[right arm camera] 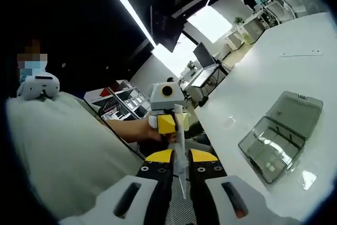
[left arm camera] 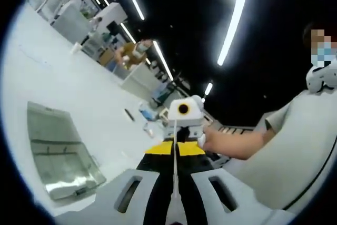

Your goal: Insert the divider into the dual guide fixture by aligning both edges with the guide slots and pushing it downward to the bottom, including one-sided entry, uneven engagement, binding, and posture correction.

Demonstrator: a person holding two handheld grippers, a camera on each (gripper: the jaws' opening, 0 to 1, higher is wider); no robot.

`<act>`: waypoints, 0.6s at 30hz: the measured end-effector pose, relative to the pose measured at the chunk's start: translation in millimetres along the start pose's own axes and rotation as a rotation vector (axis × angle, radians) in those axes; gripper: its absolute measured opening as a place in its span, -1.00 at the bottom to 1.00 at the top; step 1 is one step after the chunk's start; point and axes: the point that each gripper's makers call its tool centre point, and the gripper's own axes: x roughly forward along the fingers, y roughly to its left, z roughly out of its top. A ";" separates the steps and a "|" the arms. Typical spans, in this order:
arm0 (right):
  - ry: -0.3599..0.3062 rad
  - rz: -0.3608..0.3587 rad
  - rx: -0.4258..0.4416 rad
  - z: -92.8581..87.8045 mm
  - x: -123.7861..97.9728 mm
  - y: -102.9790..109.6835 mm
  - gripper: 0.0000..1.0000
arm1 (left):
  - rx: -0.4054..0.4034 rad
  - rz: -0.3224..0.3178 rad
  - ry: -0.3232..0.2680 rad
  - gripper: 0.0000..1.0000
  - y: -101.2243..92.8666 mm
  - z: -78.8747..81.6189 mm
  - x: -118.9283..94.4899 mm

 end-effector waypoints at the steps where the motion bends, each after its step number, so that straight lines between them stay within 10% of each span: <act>1: -0.001 0.000 0.001 -0.5 0.1 -0.7 -0.88 | 0.000 0.000 0.000 -1.00 -0.1 0.0 0.2; 18: 0.002 0.040 0.045 -2.2 1.4 4.3 -0.96 | -0.006 -0.016 -0.002 -1.00 -2.4 -0.7 -1.3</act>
